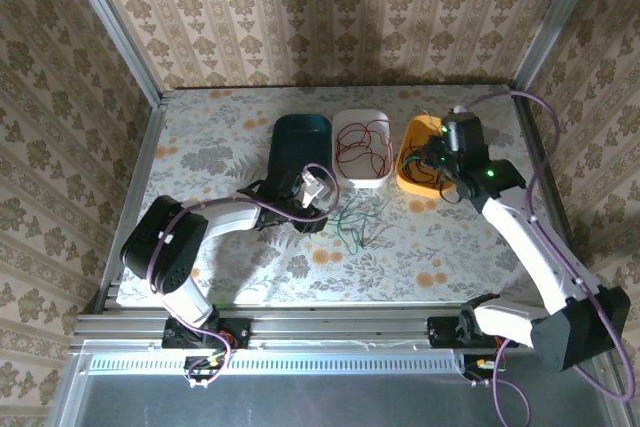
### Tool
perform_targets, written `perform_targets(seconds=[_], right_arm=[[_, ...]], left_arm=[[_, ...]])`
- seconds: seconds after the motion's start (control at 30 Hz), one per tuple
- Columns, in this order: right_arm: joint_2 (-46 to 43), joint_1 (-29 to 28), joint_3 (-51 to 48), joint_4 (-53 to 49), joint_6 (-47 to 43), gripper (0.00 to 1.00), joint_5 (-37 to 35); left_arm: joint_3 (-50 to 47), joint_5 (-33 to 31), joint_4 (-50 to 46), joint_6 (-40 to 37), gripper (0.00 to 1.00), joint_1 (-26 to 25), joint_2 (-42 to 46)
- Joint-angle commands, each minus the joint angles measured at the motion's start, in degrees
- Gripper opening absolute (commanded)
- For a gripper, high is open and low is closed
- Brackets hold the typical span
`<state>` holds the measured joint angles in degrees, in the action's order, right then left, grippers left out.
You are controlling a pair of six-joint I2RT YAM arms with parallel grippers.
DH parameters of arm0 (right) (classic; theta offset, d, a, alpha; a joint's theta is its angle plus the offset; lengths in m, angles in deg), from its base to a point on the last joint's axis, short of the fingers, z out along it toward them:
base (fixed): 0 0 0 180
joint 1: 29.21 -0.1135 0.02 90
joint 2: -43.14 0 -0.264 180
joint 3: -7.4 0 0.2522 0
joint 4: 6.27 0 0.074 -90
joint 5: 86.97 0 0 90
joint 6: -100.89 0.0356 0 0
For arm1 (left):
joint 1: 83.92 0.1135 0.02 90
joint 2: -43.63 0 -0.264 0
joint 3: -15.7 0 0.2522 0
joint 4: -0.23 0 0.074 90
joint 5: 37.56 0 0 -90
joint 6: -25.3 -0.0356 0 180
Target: Untangle the cables
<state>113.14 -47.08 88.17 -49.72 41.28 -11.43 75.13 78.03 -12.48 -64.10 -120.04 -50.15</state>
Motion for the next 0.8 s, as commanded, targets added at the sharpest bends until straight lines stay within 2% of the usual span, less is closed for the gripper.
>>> perform_targets(seconds=[0.0, 0.1, 0.17, 0.2, 0.23, 0.33, 0.4, 0.43, 0.53, 0.6, 0.77], right_arm=[[6.6, -3.4, 5.9, 3.7, 0.1, 0.05, -4.6], [14.7, -5.2, 13.2, 4.1, 0.0, 0.04, -3.3], [20.1, -6.0, 19.3, 3.2, -0.5, 0.04, -2.6], [23.1, -6.4, 22.6, 2.5, -1.0, 0.04, -2.6], [26.5, -6.8, 26.3, 1.5, -1.6, 0.05, -2.4], [36.1, -7.8, 37.3, -3.6, -2.4, 0.05, -1.0], [41.8, -8.4, 43.4, -5.6, -3.1, 0.05, -0.4], [44.8, -8.6, 46.6, -6.6, -3.6, 0.05, 0.0], [52.9, -9.2, 56.0, -10.1, -5.2, 0.05, 2.1], [58.4, -9.7, 62.8, -13.8, -5.8, 0.05, 3.8], [68.6, -12.5, 73.8, -20.3, -9.5, 0.08, 8.4]], left_arm=[[-1.5, 3.0, 7.9, 5.8, 0.57, 1.5, 4.6], [-2.6, 0.8, 10.6, 9.0, 0.61, 2.4, 9.6], [-3.8, -3.2, 11.4, 11.2, 0.64, 3.2, 13.8], [-5.0, -7.2, 11.6, 12.8, 0.66, 3.8, 16.4], [-6.0, -13.2, 11.0, 14.6, 0.66, 4.3, 19.1], [-7.4, -40.1, 1.1, 21.9, 0.63, 5.4, 25.5], [-8.1, -50.9, -4.9, 25.9, 0.63, 6.8, 28.6], [-9.0, -54.0, -6.3, 27.3, 0.63, 7.8, 30.3], [-11.2, -56.3, -8.6, 30.2, 0.64, 9.6, 34.1], [-11.7, -55.8, -9.4, 30.9, 0.63, 11.8, 35.3], [-12.3, -52.3, -7.3, 30.1, 0.63, 11.9, 35.2]])
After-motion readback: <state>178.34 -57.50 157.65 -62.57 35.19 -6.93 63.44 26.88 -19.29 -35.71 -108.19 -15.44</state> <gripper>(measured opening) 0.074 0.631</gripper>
